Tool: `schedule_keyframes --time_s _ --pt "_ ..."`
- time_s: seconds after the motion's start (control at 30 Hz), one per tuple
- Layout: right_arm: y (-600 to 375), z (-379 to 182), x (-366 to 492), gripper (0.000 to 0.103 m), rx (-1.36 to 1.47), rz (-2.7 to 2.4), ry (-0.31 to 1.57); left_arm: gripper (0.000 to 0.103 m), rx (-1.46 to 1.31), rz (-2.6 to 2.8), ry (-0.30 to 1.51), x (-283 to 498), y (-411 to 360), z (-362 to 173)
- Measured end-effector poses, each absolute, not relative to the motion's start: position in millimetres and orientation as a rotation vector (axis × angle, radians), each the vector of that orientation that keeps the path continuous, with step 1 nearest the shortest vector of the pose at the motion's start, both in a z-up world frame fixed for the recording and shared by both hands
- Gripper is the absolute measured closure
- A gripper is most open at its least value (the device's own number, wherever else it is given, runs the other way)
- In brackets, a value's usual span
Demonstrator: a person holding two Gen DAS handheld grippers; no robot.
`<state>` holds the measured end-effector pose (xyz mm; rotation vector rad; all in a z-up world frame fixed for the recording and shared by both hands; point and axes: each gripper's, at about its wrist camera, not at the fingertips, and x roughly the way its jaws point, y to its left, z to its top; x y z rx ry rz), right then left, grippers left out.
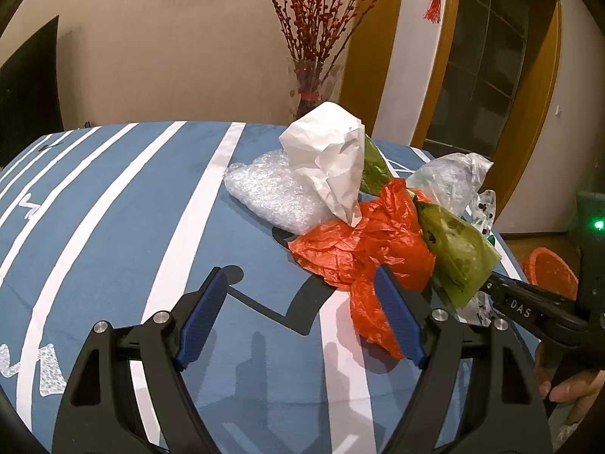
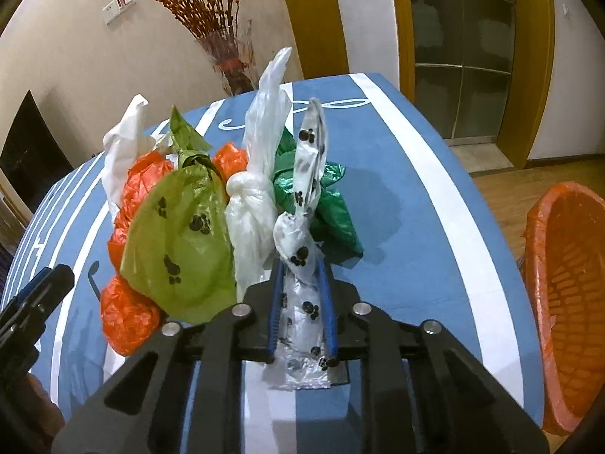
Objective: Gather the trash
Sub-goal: 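Grasp the white paw-print bag with the right tool while the left tool grasps a red bag, then carry the paw-print bag and red bag over the orange basket with both tools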
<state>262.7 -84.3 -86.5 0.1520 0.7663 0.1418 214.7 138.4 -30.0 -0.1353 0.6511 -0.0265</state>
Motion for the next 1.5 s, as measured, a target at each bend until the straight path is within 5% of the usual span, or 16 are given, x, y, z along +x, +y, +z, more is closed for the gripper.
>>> schedule_keyframes --time_s 0.77,0.87,1.03,1.5 --pt "-118 -69 210 0.094 0.167 0.122 0.691 0.020 -0.089 -0.133 0.758 265 80 -48" --pt "-121 -70 207 0.094 0.169 0.117 0.693 0.028 -0.106 -0.143 0.780 272 78 -51" --pt "-127 -69 202 0.094 0.172 0.111 0.690 0.057 -0.097 -0.160 0.795 275 76 -52" --pt "-130 -48 176 0.094 0.174 0.113 0.639 0.061 -0.089 -0.149 0.690 226 87 -15"
